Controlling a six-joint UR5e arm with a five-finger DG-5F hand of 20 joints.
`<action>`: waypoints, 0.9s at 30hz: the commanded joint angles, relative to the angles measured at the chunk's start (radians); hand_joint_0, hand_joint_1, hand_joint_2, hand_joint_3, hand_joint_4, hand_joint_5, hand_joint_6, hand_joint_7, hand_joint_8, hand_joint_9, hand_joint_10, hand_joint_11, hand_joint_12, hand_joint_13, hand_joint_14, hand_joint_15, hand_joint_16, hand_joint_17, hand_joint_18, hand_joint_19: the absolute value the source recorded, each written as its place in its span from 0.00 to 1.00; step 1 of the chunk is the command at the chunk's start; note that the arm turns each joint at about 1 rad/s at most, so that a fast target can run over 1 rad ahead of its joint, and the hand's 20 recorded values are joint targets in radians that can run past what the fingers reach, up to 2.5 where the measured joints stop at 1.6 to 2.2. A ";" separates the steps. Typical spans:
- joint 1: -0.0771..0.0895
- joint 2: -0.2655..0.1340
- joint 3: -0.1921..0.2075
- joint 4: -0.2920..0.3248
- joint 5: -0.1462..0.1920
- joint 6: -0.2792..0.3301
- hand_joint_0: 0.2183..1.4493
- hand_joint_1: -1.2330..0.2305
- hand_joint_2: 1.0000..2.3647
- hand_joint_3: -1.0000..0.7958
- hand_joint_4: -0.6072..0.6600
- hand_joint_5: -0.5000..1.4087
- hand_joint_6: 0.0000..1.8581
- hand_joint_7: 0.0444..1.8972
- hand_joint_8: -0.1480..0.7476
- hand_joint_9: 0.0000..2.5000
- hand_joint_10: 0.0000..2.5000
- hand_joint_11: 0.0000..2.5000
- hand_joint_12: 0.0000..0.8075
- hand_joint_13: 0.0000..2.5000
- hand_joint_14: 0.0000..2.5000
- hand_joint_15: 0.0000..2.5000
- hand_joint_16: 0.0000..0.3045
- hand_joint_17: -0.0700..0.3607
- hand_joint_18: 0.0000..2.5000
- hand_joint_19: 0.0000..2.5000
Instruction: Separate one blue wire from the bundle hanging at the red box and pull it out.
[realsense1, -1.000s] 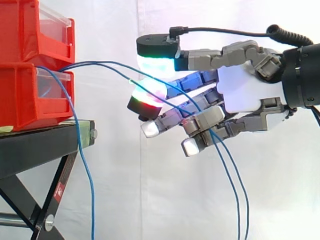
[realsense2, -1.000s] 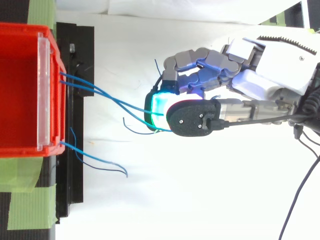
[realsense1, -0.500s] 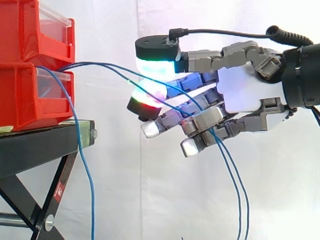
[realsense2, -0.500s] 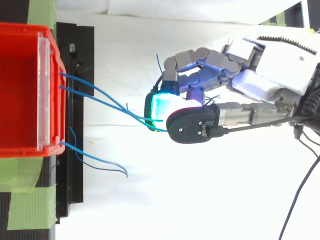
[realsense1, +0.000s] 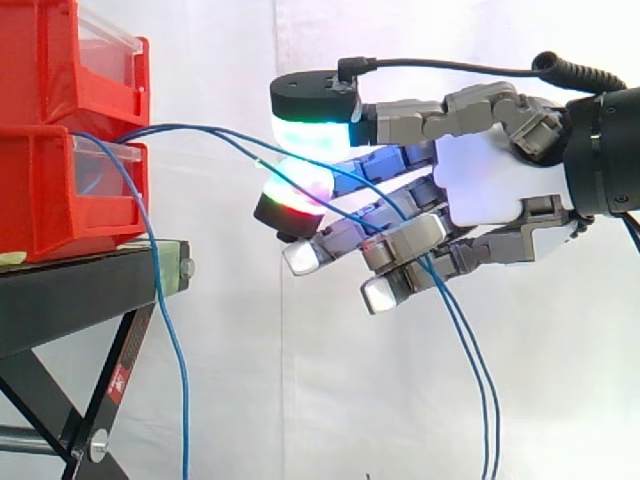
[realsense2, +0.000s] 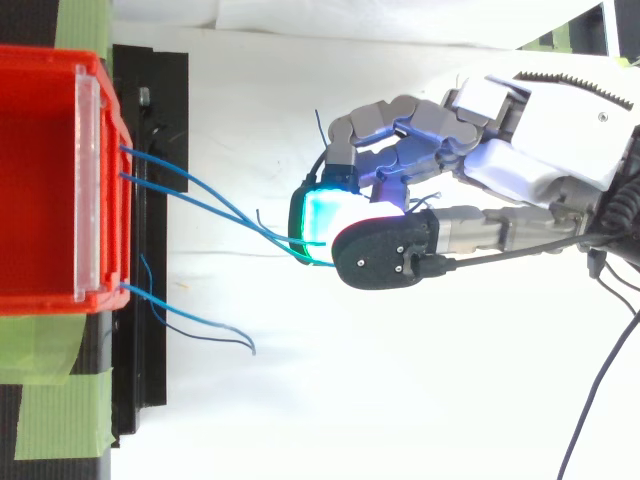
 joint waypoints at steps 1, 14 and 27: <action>0.000 0.000 0.000 0.000 0.000 0.000 0.27 0.40 0.01 0.37 0.63 0.17 0.40 0.60 0.52 0.33 0.01 0.42 0.41 0.30 0.49 0.65 0.15 0.40 0.22 0.48; 0.000 0.000 0.000 0.000 0.000 0.000 0.25 0.34 0.01 0.34 0.63 0.17 0.40 0.61 0.53 0.32 0.01 0.42 0.43 0.29 0.50 0.64 0.16 0.42 0.22 0.48; 0.000 0.000 0.000 0.000 0.000 0.000 0.23 0.33 0.00 0.29 0.64 0.17 0.40 0.59 0.53 0.32 0.01 0.42 0.44 0.29 0.52 0.63 0.17 0.43 0.23 0.48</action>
